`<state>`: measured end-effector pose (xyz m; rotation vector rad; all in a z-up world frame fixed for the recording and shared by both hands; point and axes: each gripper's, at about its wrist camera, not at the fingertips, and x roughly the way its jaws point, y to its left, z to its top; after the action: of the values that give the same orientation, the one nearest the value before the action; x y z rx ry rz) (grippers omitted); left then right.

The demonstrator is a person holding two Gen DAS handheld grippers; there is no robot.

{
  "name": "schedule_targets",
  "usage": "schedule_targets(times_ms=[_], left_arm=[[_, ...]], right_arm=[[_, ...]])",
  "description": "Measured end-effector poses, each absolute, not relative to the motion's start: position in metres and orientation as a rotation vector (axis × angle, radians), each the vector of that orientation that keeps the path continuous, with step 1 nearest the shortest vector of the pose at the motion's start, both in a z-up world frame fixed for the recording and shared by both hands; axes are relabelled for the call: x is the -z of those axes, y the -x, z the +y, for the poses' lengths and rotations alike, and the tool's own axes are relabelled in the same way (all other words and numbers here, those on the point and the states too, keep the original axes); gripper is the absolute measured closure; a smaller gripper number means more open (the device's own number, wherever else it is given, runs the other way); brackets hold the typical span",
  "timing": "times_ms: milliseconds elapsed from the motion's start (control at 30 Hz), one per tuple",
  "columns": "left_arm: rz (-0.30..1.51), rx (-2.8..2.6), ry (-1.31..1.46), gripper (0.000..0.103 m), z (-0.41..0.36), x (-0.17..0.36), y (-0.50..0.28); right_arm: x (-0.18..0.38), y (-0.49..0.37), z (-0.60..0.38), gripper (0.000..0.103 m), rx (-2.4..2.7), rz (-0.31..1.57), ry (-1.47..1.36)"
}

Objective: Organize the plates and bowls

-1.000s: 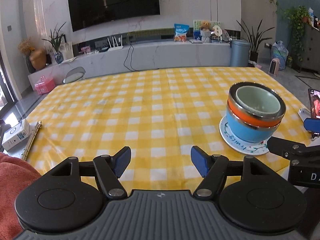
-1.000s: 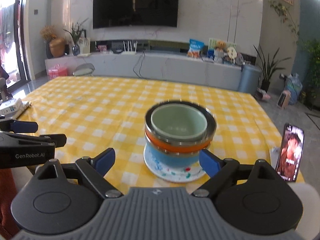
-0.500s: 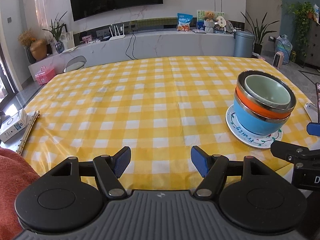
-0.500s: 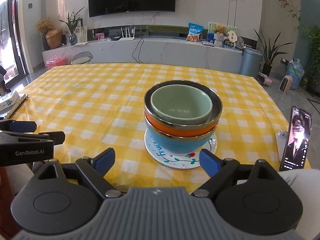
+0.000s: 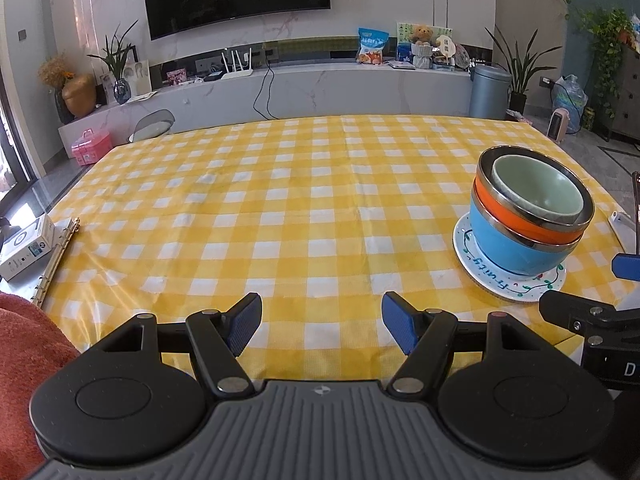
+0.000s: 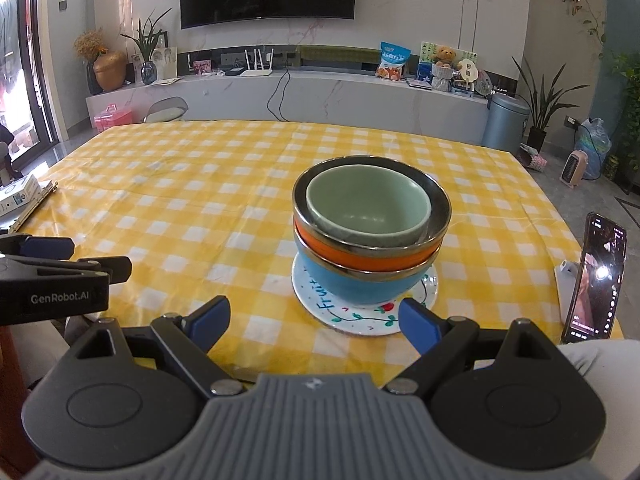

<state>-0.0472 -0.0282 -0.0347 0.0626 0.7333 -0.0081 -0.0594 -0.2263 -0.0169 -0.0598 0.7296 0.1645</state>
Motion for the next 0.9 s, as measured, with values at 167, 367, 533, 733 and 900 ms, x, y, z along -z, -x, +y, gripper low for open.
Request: schedule_targets(times_ms=[167,367,533,733,900], left_arm=[[0.742,0.006,-0.057,0.022,-0.0277,0.035,0.0467],[0.742,0.004,-0.053,0.022,-0.0269,0.0347,0.0466],[0.743,0.004,-0.052,0.022,-0.0266,0.0345,0.0467],[0.742,0.003,-0.053,0.022,-0.0269,0.0341,0.0466],[0.743,0.003,-0.054,0.022,-0.0268,0.0341,0.0466]], right_arm=[[0.0172,0.0595,-0.2262,0.013,-0.165,0.73,0.061],[0.0171,0.0594,-0.2261,0.013,-0.165,0.729,0.061],[0.0175,0.0593,-0.2258,0.013,-0.166,0.728,0.061],[0.0177,0.0592,-0.2259,0.013,-0.167,0.728,0.061],[0.0181,0.0597,-0.2258,0.013,-0.166,0.729,0.061]])
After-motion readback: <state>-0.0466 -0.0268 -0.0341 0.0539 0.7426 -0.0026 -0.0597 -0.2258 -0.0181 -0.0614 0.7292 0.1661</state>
